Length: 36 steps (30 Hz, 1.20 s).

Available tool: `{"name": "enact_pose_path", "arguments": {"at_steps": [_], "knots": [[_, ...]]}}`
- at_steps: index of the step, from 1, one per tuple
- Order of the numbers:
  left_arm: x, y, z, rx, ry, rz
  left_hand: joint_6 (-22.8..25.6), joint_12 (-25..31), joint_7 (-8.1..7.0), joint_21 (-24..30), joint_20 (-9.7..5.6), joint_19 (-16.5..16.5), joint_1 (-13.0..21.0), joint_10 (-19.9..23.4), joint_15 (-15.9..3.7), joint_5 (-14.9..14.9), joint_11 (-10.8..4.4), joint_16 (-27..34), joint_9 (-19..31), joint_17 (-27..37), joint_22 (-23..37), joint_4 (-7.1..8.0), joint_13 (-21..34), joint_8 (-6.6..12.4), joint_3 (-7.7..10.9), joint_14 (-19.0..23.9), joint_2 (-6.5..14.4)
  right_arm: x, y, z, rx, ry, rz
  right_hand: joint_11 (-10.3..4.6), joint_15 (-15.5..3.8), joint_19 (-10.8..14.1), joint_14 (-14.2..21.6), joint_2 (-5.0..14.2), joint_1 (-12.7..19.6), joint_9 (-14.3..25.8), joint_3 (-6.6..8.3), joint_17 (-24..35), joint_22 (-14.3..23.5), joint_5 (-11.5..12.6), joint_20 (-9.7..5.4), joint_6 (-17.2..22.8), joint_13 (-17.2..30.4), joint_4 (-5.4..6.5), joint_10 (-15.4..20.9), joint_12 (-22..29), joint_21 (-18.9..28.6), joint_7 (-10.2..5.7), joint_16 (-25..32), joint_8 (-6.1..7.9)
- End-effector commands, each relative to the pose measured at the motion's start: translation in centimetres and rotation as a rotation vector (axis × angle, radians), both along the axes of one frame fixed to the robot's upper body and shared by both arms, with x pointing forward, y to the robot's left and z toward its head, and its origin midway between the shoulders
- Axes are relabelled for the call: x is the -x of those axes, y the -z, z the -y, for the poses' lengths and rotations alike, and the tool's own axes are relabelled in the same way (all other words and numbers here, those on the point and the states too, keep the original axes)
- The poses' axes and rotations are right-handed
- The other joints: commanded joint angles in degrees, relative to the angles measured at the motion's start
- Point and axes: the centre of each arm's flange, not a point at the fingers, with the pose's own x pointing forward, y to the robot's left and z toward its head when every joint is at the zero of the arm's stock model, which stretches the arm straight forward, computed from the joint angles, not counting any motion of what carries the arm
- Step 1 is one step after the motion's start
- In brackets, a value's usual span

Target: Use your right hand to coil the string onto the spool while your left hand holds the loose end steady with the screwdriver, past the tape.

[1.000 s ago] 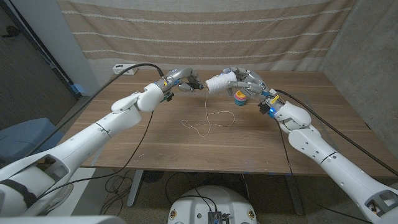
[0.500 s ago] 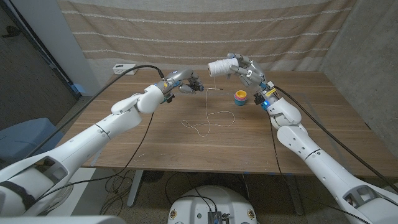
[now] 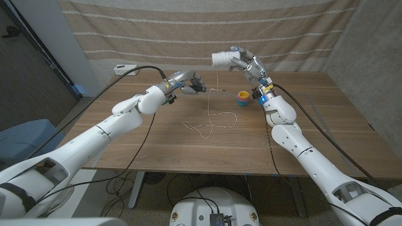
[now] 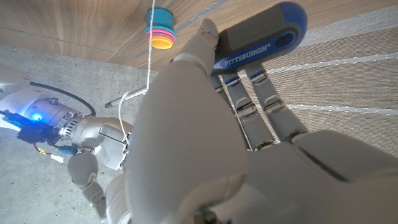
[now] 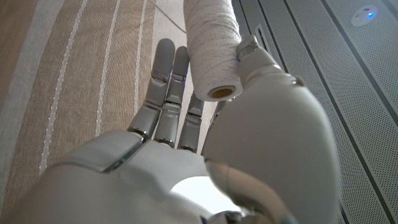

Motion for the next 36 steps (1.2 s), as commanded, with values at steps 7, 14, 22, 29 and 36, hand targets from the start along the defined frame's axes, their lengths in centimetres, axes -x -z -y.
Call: {"name": "enact_pose_path", "arguments": {"at_steps": [7,14,22,29,36], "knots": [[0.1,-0.7,-1.0,0.04,0.017,0.001,5.7,-0.3,5.48,7.5,-10.38,2.0,7.0,0.2,-3.37,0.3,-0.12,0.0,5.3,8.8,0.2,0.42,0.2,0.27,0.63,2.5,7.8,-3.1,1.0,1.3,-0.137,0.434,-0.08,-5.93,-18.32,-4.2,12.5,8.0,4.8,-0.1,-0.06,12.1,-0.7,0.3,-6.93,4.8,9.5,-0.02,7.2,9.2,0.8,2.42,0.1,-0.17],[-0.5,-1.0,-1.2,0.067,0.049,-0.031,5.7,-0.4,5.41,7.6,-10.4,1.9,6.9,0.3,-3.41,0.3,-0.02,-0.1,5.4,8.8,0.2,0.43,0.4,0.3,0.62,2.5,7.8,-4.0,1.8,1.6,-0.177,0.51,-0.115,-5.78,-18.38,-4.2,12.5,8.11,5.0,-0.1,-0.17,11.9,-1.2,0.3,-6.8,4.9,9.4,-0.15,7.4,9.0,1.2,2.46,0.1,-0.21],[-0.5,-1.5,-1.4,0.056,0.041,-0.03,5.7,-0.6,5.42,7.6,-10.39,1.9,7.0,0.5,-3.35,0.3,0.0,-0.1,5.5,8.9,0.3,0.41,0.3,0.35,0.62,2.4,7.8,-5.0,3.1,2.3,-0.168,0.658,-0.136,-5.78,-18.31,-4.3,12.7,8.15,5.0,-0.2,-0.37,11.7,-1.7,0.3,-6.81,4.9,9.4,-0.21,7.6,8.8,1.6,2.5,0.2,-0.29],[-0.4,-2.2,-1.5,0.053,0.034,-0.016,5.8,-0.7,5.44,7.6,-10.4,1.9,7.0,0.4,-3.39,0.3,-0.09,-0.2,5.5,8.9,0.3,0.42,0.4,0.26,0.6,2.4,7.8,-6.0,5.2,3.4,-0.154,0.737,-0.195,-5.76,-18.29,-4.3,12.7,8.18,5.1,-0.3,-0.47,11.6,-2.1,0.3,-6.71,5.0,9.5,-0.27,7.8,8.8,1.9,2.66,0.2,-0.29],[-0.5,-2.6,-1.5,0.053,0.034,-0.005,5.8,-0.9,5.42,7.7,-10.37,1.9,7.0,0.4,-3.37,0.3,-0.09,-0.2,5.5,9.1,0.3,0.44,0.5,0.22,0.59,2.5,7.8,-5.9,7.1,4.4,-0.057,0.846,-0.226,-5.66,-18.17,-4.5,12.6,8.17,5.1,-0.3,-0.57,11.7,-2.5,0.3,-6.6,5.0,9.6,-0.33,7.8,8.6,2.2,2.7,0.3,-0.35]]}}
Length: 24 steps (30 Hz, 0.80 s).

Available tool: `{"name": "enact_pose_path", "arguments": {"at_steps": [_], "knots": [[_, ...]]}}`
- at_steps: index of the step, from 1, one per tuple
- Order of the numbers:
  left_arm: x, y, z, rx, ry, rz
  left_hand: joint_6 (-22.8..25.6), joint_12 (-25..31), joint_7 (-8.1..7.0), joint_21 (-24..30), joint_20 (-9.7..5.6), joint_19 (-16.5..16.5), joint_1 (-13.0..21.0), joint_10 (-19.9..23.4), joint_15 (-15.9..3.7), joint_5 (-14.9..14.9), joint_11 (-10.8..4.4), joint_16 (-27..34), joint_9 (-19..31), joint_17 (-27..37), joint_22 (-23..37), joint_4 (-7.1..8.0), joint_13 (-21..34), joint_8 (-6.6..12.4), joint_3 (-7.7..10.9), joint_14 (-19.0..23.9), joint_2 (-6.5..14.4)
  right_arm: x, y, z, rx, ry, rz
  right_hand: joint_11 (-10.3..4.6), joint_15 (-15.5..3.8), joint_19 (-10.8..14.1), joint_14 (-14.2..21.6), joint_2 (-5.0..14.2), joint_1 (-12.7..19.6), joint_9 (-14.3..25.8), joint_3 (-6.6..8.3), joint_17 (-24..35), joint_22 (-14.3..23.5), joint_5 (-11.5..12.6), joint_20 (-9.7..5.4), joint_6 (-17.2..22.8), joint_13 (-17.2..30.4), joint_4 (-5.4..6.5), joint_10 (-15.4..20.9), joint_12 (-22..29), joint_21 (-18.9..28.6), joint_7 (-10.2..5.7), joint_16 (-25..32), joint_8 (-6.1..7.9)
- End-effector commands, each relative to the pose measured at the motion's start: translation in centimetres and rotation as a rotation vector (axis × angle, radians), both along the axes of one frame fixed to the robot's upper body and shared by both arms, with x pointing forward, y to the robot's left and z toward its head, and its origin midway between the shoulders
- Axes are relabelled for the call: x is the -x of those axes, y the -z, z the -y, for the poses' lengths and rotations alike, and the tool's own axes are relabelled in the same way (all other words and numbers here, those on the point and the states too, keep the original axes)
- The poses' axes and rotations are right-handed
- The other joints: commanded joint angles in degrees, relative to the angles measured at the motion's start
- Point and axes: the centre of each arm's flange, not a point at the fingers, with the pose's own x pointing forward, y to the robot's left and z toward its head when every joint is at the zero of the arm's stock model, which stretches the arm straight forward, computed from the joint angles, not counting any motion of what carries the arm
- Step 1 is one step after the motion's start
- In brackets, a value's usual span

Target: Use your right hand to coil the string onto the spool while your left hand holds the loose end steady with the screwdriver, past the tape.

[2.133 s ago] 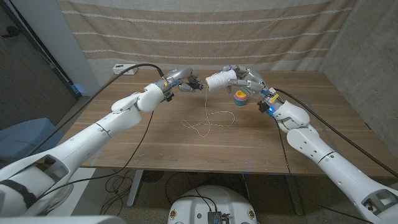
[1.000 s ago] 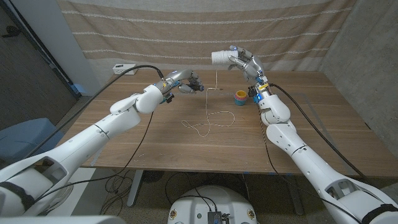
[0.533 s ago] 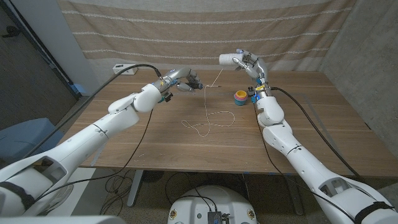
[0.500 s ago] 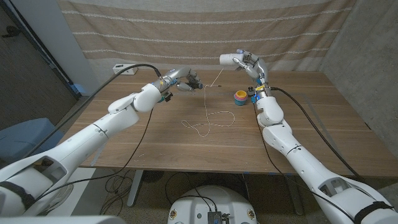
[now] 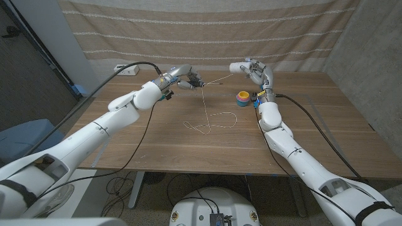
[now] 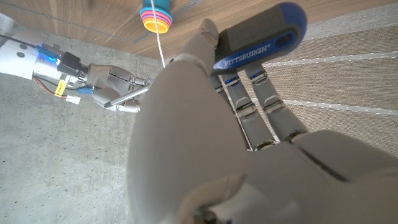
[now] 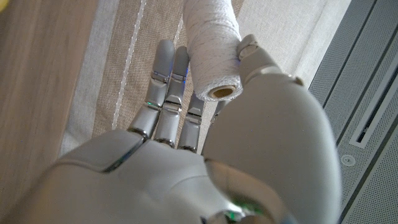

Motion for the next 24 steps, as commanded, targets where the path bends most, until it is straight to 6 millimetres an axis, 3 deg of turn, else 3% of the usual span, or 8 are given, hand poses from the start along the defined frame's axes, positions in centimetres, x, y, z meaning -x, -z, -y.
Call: {"name": "enact_pose_path", "arguments": {"at_steps": [1,9,24], "knots": [[0.0,-0.9,-0.1,0.001,-0.001,0.016,5.6,-0.1,5.16,7.7,-10.19,2.0,7.0,0.4,-3.24,0.2,-0.03,0.4,5.5,9.0,0.3,0.44,0.3,0.18,0.59,2.3,7.8,-0.3,3.3,1.8,0.09,0.181,-0.102,-5.77,-18.04,-3.8,12.7,8.21,5.1,0.1,0.06,11.4,-0.1,0.5,-6.66,4.3,9.6,-0.12,7.7,8.6,0.5,3.0,0.4,0.34],[0.0,-1.2,0.0,0.001,-0.003,0.025,5.6,-0.2,5.15,7.7,-10.2,2.0,7.0,0.6,-3.2,0.2,-0.01,0.3,5.5,9.0,0.2,0.41,0.3,0.1,0.61,2.4,7.8,0.9,4.9,3.0,0.23,0.224,-0.192,-5.71,-18.07,-4.3,12.4,8.3,5.2,0.1,0.06,11.5,-0.5,0.6,-6.6,4.2,9.8,-0.21,7.6,8.4,0.8,3.09,0.5,0.26],[0.2,-1.3,0.4,0.0,-0.015,0.035,5.6,-0.5,5.2,7.8,-10.22,2.0,7.0,0.7,-3.25,0.2,-0.09,0.1,5.6,9.0,0.3,0.42,0.5,0.03,0.59,2.5,7.8,4.4,7.2,5.4,0.373,-0.01,-0.356,-5.17,-17.84,-5.5,11.9,8.46,5.4,-0.1,-0.3,11.6,-1.1,0.6,-6.3,4.1,10.7,-0.21,7.2,8.2,1.5,3.33,0.7,0.08]]}}
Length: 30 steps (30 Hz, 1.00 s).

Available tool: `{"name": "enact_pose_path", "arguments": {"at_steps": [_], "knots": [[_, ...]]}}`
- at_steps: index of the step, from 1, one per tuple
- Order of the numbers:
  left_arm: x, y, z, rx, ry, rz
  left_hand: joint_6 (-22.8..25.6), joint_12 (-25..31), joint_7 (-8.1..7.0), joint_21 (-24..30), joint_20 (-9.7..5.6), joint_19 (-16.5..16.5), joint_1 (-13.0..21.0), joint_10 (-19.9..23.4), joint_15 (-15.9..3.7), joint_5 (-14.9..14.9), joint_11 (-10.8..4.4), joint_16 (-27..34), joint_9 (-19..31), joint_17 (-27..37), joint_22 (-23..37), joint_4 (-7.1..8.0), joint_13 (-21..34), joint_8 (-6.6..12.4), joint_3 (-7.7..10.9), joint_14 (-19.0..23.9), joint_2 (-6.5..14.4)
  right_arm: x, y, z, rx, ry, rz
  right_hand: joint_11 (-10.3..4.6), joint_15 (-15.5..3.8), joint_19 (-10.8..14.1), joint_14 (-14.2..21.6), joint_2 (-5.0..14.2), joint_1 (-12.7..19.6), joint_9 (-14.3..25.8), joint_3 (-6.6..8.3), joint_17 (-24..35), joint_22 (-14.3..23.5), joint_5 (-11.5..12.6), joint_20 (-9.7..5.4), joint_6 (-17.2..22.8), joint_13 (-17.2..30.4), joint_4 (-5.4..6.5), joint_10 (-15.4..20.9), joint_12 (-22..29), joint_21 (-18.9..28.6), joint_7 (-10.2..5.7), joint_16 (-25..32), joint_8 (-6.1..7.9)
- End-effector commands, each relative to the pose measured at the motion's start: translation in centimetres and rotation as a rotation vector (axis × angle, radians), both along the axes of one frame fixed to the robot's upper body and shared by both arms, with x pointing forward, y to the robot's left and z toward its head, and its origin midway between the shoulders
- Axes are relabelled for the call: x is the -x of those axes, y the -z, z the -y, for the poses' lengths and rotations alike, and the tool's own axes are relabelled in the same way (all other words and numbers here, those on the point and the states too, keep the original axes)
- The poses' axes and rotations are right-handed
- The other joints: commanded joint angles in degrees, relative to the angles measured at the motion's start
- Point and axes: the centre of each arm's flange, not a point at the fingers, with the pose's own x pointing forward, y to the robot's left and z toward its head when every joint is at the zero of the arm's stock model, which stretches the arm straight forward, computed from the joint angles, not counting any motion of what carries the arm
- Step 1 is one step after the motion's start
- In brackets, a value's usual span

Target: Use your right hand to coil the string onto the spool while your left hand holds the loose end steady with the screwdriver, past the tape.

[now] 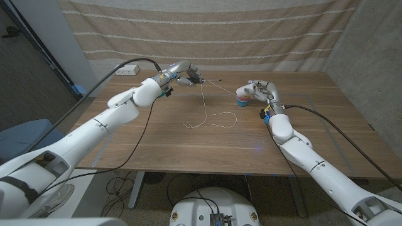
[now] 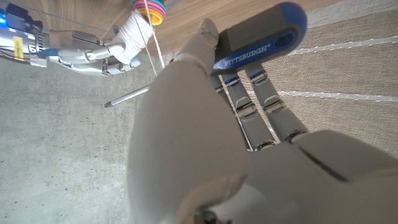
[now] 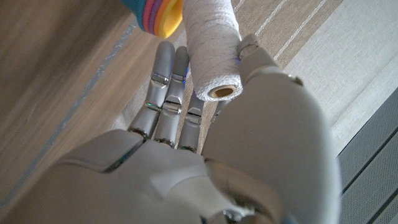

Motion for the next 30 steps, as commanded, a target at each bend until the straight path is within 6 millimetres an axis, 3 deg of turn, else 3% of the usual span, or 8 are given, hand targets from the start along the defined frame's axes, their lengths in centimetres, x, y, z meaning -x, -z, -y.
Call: {"name": "enact_pose_path", "arguments": {"at_steps": [1,6,12,30], "knots": [[0.2,-0.2,0.4,-0.001,-0.008,0.009,5.7,0.0,5.1,7.8,-10.22,2.0,7.0,0.6,-3.3,0.3,-0.05,0.2,5.5,8.6,0.3,0.43,0.3,0.14,0.59,2.3,7.8,2.8,1.9,1.7,0.076,-0.167,-0.154,-5.05,-17.75,-3.8,12.0,8.48,5.5,0.0,0.15,10.3,-0.1,0.4,-6.14,3.5,10.7,-0.01,7.2,8.2,0.8,3.36,0.6,0.31],[0.2,-0.1,0.6,-0.002,-0.008,0.01,5.7,-0.2,5.09,7.8,-10.21,2.0,7.0,0.6,-3.3,0.3,0.07,0.1,5.6,8.7,0.3,0.44,0.3,0.08,0.58,2.4,7.8,3.9,2.1,2.4,0.072,-0.301,-0.186,-4.93,-17.76,-4.0,11.9,8.54,5.7,0.0,0.06,10.3,-0.2,0.4,-5.89,3.5,11.0,-0.09,7.0,8.1,1.0,3.39,0.7,0.27],[0.3,-0.1,1.0,-0.006,-0.009,0.011,5.7,-0.3,5.1,7.8,-10.22,1.9,7.0,0.7,-3.2,0.3,0.08,0.1,5.6,8.6,0.2,0.43,0.3,0.07,0.59,2.5,7.8,4.6,2.0,2.6,0.053,-0.579,-0.19,-4.76,-17.7,-4.2,11.8,8.65,5.8,0.0,-0.08,10.2,-0.3,0.4,-5.8,3.3,11.3,-0.07,7.1,8.0,1.4,3.62,0.9,0.2],[0.9,0.2,1.7,-0.02,-0.038,0.022,5.7,-0.5,5.02,7.9,-10.31,1.9,7.1,0.8,-3.35,0.3,-0.04,-0.1,5.7,8.8,0.3,0.37,0.6,0.0,0.6,2.4,7.8,6.8,-0.7,-0.7,0.123,-1.088,-0.028,-4.7,-17.96,-4.2,11.6,8.77,6.1,0.0,-0.44,10.2,-0.7,0.2,-6.14,3.3,11.5,-0.05,7.3,7.6,2.2,3.75,1.5,0.09]]}}
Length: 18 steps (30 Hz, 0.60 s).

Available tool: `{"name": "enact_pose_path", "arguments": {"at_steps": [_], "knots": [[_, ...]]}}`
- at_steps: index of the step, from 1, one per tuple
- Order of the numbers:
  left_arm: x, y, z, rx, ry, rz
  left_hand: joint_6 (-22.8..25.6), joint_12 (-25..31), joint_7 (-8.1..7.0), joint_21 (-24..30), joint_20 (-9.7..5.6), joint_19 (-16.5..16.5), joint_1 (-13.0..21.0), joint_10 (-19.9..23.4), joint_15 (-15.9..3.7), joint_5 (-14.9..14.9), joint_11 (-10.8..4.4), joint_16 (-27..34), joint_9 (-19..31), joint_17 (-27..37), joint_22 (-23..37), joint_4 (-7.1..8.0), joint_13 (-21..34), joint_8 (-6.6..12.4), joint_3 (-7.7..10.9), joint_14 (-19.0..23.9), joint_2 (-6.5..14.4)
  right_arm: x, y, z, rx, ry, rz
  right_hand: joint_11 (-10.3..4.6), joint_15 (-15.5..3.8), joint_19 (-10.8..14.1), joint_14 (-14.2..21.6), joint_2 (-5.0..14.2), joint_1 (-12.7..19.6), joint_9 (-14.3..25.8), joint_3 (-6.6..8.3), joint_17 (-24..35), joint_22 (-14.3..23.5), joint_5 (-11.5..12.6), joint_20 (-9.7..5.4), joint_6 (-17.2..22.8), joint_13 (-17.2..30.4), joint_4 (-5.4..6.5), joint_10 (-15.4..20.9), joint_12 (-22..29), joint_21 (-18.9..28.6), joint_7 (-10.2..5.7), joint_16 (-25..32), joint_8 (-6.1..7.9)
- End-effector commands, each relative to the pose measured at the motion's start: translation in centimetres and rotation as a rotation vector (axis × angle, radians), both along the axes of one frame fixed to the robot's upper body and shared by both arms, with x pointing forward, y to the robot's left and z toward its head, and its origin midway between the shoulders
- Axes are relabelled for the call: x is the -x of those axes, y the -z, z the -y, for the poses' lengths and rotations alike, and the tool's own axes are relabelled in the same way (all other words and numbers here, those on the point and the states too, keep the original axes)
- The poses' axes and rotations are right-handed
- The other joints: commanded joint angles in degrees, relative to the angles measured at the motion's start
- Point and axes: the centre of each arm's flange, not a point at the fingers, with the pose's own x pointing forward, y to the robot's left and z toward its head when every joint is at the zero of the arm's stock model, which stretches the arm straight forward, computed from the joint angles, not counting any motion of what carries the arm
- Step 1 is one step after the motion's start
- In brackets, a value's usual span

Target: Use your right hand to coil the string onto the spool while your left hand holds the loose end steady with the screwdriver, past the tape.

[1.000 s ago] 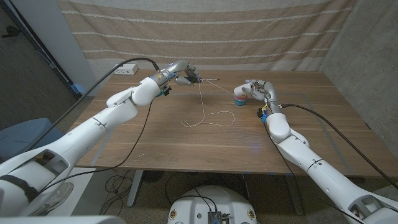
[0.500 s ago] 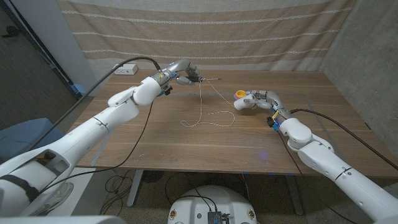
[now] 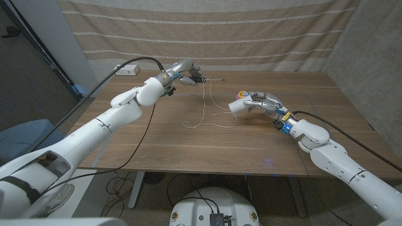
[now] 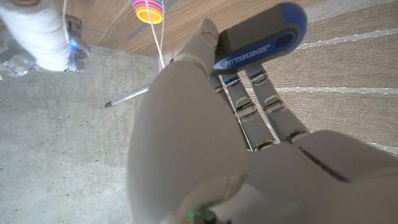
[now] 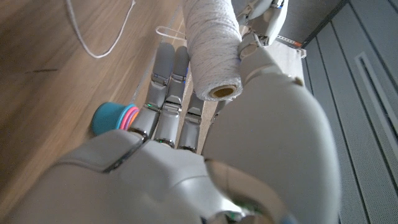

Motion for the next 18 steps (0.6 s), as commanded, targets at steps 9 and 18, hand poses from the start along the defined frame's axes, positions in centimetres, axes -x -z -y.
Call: {"name": "enact_pose_path", "arguments": {"at_steps": [9,18], "knots": [[0.4,0.8,0.9,-0.025,-0.024,0.005,5.8,-0.2,5.16,7.9,-10.32,2.0,7.1,0.4,-3.24,0.2,0.07,0.2,5.6,8.7,0.3,0.4,0.4,0.24,0.59,2.6,7.8,3.0,-4.9,-5.6,0.105,-0.491,0.197,-5.14,-17.8,-2.8,12.0,8.78,6.3,0.0,0.23,9.2,-0.1,-0.1,-6.42,3.1,11.4,0.22,7.1,7.4,0.6,3.61,0.4,0.43],[0.1,1.3,1.2,-0.053,-0.034,-0.006,5.8,-0.4,5.07,8.0,-10.32,2.0,7.1,0.4,-3.33,0.2,0.14,0.1,5.7,8.8,0.3,0.39,0.4,0.22,0.57,2.5,7.8,3.4,-8.7,-8.0,0.091,-0.552,0.287,-5.14,-17.88,-2.6,12.1,8.81,6.3,-0.1,0.31,8.8,-0.3,-0.2,-6.63,3.3,11.3,0.26,7.4,7.1,0.7,3.63,0.4,0.42]]}}
